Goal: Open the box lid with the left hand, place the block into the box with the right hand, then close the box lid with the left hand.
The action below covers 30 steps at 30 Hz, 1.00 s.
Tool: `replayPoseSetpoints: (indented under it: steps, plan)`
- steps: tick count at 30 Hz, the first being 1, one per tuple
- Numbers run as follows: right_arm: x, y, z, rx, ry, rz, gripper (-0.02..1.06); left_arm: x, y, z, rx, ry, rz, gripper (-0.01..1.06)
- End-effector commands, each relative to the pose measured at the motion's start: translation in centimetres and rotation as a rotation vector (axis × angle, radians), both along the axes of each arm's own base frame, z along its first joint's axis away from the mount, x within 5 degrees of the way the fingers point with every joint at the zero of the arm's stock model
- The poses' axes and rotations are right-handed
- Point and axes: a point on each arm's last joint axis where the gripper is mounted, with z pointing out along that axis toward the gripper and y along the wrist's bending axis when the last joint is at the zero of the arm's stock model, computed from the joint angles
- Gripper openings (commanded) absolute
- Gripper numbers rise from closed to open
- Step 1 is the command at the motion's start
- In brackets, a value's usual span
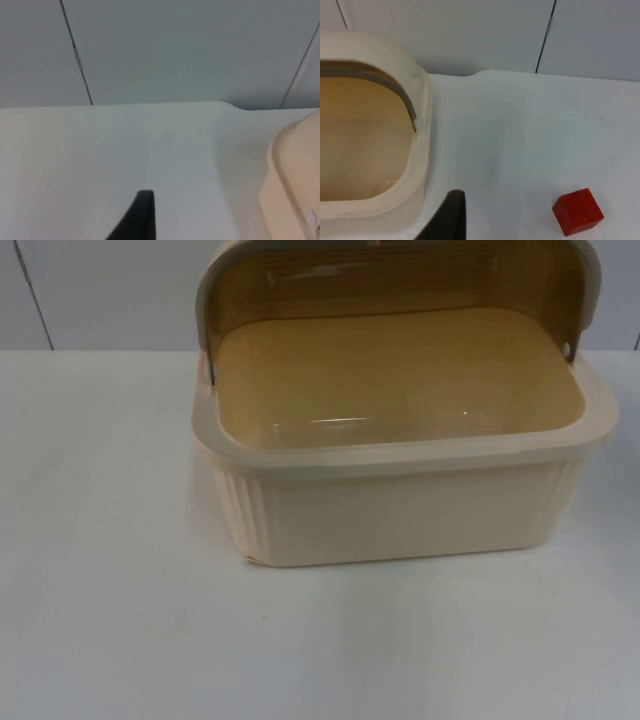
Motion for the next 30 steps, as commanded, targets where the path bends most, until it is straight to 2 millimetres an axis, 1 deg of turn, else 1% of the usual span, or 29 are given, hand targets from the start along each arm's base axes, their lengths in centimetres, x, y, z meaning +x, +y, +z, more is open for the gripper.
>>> replayPoseSetpoints:
  steps: [1, 19, 24, 30]
  plan:
    - [-0.18, 0.02, 0.27, 0.002, -0.014, 0.0, 1.05, -0.11, 0.12, 0.43, 0.012, -0.02, 0.0, 1.04]
    - [-0.15, 0.0, 0.3, -0.002, -0.019, 0.0, 1.05, 0.01, 0.21, 0.63, 0.039, -0.047, -0.004, 1.04]
    - [-0.06, 0.01, 0.46, -0.001, -0.039, 0.001, 1.05, 0.15, 0.16, 0.91, 0.038, -0.082, -0.009, 1.04]
    - [0.5, -0.1, 0.53, 0.022, -0.065, -0.023, 1.05, 0.12, 0.15, 1.13, 0.034, -0.101, -0.01, 1.04]
